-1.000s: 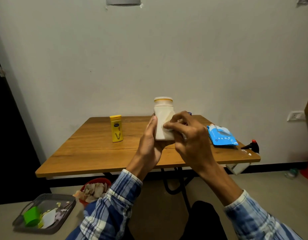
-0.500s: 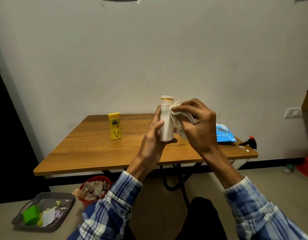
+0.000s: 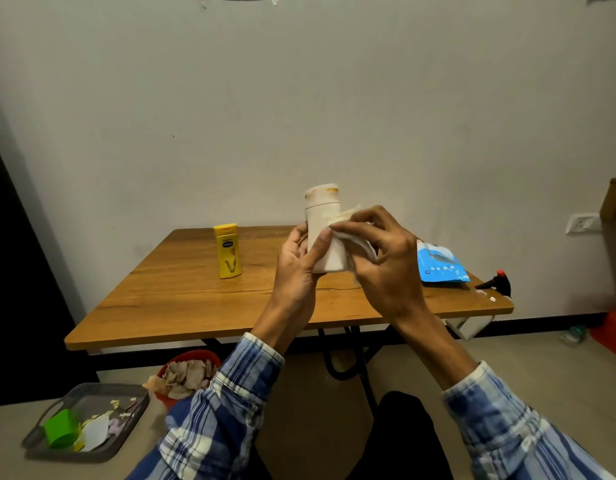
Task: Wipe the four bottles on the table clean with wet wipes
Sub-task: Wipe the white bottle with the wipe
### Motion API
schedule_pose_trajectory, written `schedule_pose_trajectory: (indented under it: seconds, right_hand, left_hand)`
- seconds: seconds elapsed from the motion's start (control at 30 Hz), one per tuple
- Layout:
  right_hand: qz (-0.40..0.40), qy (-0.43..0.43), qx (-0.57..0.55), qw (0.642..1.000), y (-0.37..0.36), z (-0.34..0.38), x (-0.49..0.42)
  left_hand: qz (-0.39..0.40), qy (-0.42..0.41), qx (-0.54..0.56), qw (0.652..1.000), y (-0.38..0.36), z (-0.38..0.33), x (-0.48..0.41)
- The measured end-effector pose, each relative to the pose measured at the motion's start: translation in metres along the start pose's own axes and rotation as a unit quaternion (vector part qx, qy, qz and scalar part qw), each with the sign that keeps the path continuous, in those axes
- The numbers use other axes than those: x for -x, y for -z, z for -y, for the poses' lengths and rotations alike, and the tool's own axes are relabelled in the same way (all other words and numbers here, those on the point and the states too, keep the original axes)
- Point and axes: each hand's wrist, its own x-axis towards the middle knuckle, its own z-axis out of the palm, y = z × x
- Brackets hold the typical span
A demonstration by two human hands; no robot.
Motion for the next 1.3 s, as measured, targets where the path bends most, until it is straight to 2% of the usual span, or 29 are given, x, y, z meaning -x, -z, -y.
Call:
schedule_pose_trajectory:
  seconds: [0.17,0.27,0.33,0.43,0.5,0.67,0.83,1.0,1.13,1.23,1.3]
  right_hand:
    - [0.018,-0.021,-0.012,1.000,0.003,-0.005,0.019]
    - [-0.044,-0.037,-0.033,0.998,0.007,-0.004,-0.004]
    - [-0.057,-0.023,-0.018,0.998,0.006,0.000,-0.012]
    - [0.015,0.020,0.049,0.998,-0.001,0.001,0.009]
    - [0.053,0.028,0.049,0.997,-0.003,-0.001,0.024]
    - [-0.078,-0.032,0.003,0.996,0.002,-0.002,0.002]
    - [0.023,0.029,0.055,0.998,-0.001,0.004,0.016]
    - [-0.100,-0.043,-0.003,0.994,0.011,0.000,-0.005]
    - [-0.023,0.032,0.063,0.997,0.005,0.006,0.003]
    - [-0.092,-0.003,0.043,0.995,0.011,0.003,-0.006]
    - [-0.072,0.021,0.066,0.995,0.009,0.009,-0.007]
  left_hand:
    - [0.003,-0.004,-0.014,1.000,0.012,0.002,-0.001]
    - [0.030,-0.001,-0.035,0.999,0.005,0.002,0.000]
    - [0.028,-0.009,-0.030,0.999,0.002,0.000,0.000]
    - [0.001,-0.031,-0.006,1.000,0.004,-0.006,-0.002]
    - [-0.016,-0.037,-0.005,0.999,0.008,-0.007,-0.003]
    - [-0.009,-0.034,-0.039,0.999,0.000,0.002,0.005]
    - [-0.029,-0.056,-0.053,0.997,0.001,-0.004,0.007]
    - [-0.009,-0.061,-0.087,0.994,-0.006,-0.002,0.010]
    - [-0.011,-0.099,-0.106,0.989,-0.004,-0.003,0.009]
    - [0.003,-0.114,-0.149,0.982,-0.004,0.001,0.012]
    - [0.005,-0.120,-0.158,0.980,-0.003,0.003,0.012]
